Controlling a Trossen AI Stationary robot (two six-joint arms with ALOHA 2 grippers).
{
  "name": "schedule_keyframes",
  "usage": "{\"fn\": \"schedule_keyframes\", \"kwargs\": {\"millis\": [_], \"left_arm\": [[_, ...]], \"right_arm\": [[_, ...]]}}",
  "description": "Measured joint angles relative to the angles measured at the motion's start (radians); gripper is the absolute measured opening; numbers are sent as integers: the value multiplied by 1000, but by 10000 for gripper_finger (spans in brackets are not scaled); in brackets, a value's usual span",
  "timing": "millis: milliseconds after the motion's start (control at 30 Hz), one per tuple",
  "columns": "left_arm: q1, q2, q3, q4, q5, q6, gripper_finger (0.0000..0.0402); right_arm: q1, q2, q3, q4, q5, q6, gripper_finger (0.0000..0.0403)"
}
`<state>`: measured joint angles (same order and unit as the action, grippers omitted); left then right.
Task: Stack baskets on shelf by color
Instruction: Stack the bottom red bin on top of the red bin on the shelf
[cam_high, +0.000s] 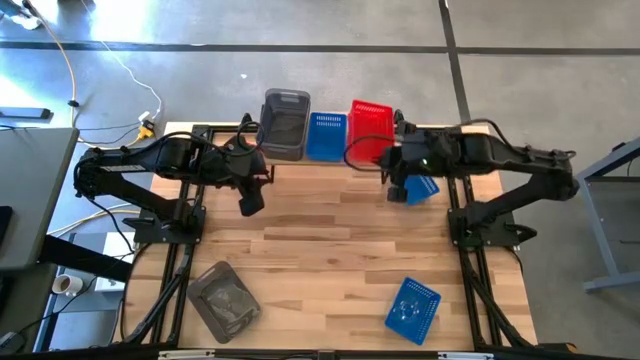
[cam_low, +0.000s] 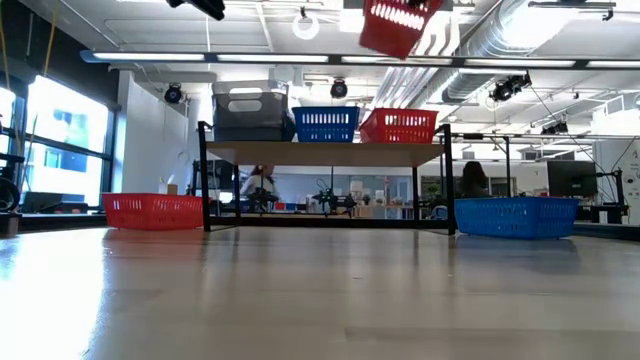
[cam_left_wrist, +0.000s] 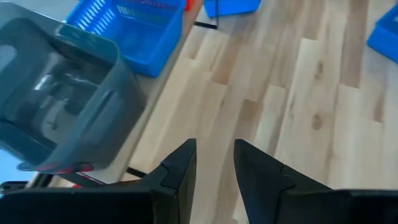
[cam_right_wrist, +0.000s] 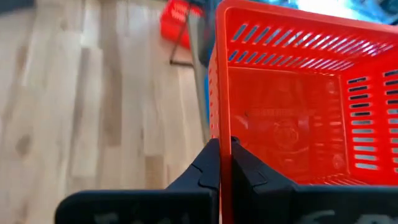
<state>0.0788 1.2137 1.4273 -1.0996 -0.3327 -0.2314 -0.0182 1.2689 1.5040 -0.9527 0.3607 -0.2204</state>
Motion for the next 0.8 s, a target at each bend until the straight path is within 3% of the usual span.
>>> {"fn": "schedule_keyframes", "kwargs": {"millis": [200,500,800], "left_arm": [[0,0,0,0,-23,-1,99],[0,0,0,0,-23,-1,99],[0,0,0,0,-23,-1,99]], "right_arm": [[-148,11,0,-53,-68,-99,0],[-318,73,0,-79,-254,-288,0],[-404,148,0,-113,-294,-366,0]]}}
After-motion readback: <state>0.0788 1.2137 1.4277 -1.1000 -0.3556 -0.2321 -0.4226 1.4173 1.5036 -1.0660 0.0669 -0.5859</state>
